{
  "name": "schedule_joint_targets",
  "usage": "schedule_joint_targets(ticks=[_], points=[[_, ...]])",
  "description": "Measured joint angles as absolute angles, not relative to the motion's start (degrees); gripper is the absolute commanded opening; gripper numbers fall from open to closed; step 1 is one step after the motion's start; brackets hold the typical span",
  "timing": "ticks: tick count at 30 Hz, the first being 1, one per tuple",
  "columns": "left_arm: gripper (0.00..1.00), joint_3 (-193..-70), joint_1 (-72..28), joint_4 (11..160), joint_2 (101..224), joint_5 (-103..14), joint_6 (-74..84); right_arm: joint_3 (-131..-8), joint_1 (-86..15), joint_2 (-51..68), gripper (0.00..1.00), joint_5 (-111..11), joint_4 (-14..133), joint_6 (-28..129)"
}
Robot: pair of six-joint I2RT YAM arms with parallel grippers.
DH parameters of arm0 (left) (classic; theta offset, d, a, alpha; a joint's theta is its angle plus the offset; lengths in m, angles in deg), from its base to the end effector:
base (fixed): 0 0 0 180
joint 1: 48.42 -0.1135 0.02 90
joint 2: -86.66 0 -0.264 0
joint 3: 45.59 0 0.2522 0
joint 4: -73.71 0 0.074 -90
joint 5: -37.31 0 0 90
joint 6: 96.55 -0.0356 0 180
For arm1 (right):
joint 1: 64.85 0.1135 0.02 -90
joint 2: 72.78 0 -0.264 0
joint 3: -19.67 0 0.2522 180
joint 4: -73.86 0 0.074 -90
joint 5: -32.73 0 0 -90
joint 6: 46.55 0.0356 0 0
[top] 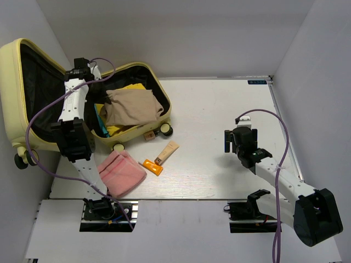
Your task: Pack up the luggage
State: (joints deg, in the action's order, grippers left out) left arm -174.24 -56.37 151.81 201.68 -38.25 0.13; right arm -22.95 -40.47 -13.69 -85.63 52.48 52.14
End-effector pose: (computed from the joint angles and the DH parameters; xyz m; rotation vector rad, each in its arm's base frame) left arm 0.4207 0.0498 0.3143 -0.2645 2.6632 -0.3322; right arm 0.1977 0.0710 0.2039 -0.0299 2.1490 -0.2196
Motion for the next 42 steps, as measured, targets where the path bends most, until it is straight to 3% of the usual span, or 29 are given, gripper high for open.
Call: schedule_joint_targets(ticks=[6,9,13,17,23,28,35,42], points=[[0.00,-170.9,-58.8,147.3,202.1,-43.4,4.6,-23.7,-40.5,-13.6,0.90,-85.6,52.5,51.5],[0.10,-171.8,-59.5,147.7,203.3,-44.7,6.1,-23.7,-40.5,-13.4,0.90,-85.6,52.5,50.8],[0.35,-179.0,-60.2,152.0,208.3,-44.6,7.0,-23.7,-40.5,-12.9,0.90,-85.6,52.5,50.4],[1.00,-183.5,-61.2,156.4,211.1,-41.9,6.2,-24.3,-40.5,-12.0,0.90,-85.2,52.3,50.2],[1.00,-177.8,-62.0,159.5,207.4,-37.9,5.4,-27.2,-40.4,-10.4,0.89,-80.7,50.7,48.4],[1.00,-169.9,-62.0,159.7,199.7,-37.4,4.7,-36.9,-39.9,-5.2,0.80,-72.8,46.6,47.0],[1.00,-158.0,-60.8,155.8,187.4,-37.2,4.9,-65.0,-35.8,13.1,0.76,-58.3,45.6,46.7],[0.94,-149.9,-59.8,152.2,187.8,-38.1,5.6,-97.7,-29.7,37.9,0.72,-49.8,42.3,49.8]])
